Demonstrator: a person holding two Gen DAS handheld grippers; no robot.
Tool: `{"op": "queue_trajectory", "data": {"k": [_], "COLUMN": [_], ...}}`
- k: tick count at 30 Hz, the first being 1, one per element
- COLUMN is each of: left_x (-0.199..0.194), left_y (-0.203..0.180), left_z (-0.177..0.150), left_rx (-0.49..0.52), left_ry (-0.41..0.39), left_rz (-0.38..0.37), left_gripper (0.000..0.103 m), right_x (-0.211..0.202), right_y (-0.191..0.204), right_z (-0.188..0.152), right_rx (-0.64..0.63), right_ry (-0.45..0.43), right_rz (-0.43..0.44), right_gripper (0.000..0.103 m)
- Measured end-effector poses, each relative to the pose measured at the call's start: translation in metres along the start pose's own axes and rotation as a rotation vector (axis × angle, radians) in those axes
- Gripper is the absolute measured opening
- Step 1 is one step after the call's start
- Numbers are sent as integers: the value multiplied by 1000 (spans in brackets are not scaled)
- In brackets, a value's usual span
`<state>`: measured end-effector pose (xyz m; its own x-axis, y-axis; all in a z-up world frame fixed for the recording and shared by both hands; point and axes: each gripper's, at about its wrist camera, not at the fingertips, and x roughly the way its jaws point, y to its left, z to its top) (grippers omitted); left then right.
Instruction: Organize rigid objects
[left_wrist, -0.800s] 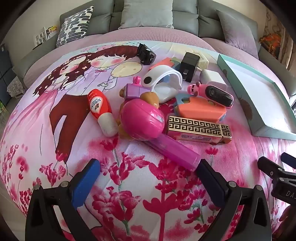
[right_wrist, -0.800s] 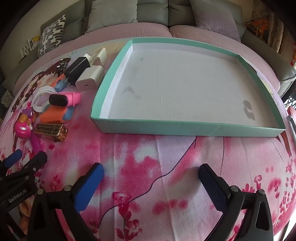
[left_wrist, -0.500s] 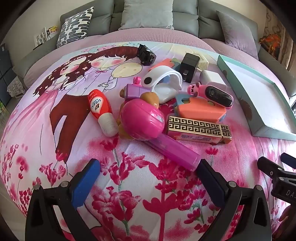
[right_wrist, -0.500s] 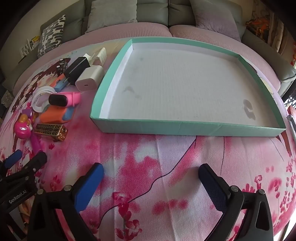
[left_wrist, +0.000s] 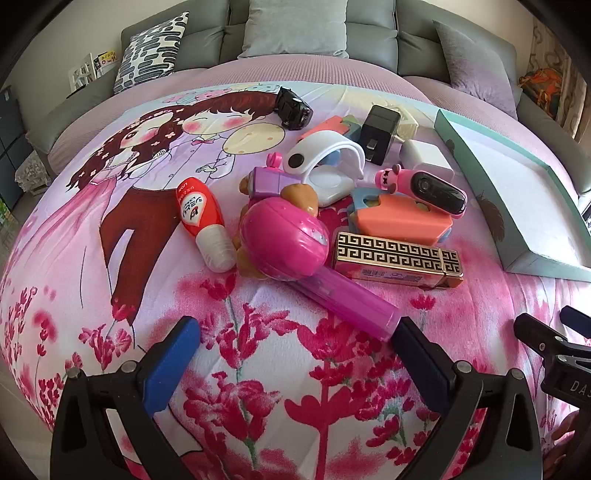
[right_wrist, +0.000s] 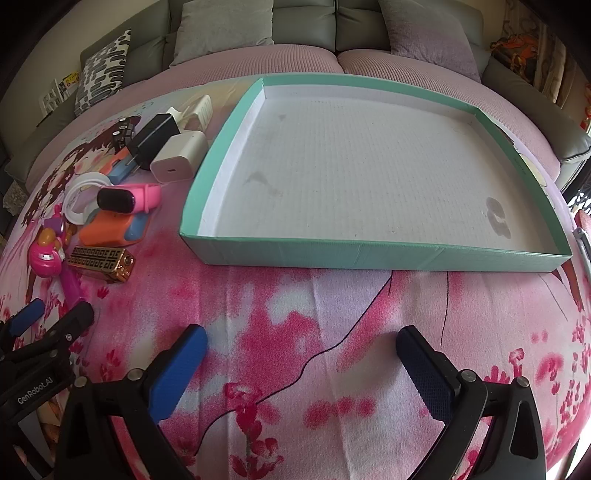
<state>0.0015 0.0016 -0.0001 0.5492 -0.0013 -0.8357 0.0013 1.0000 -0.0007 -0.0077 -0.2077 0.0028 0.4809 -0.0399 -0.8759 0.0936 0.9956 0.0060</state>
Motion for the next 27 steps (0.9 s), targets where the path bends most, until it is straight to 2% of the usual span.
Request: {"op": "queue_trajectory", "data": {"k": [27], "left_x": [0], "left_y": [-1], "left_z": [1], "left_rx": [17], "left_ry": [-14], "left_rz": [-2], "left_gripper": [103], "right_x": [0], "right_y": [0], "right_z": [0], "right_rx": [0], "right_ry": [-1], "right_rz": [0], "right_gripper": [103]}}
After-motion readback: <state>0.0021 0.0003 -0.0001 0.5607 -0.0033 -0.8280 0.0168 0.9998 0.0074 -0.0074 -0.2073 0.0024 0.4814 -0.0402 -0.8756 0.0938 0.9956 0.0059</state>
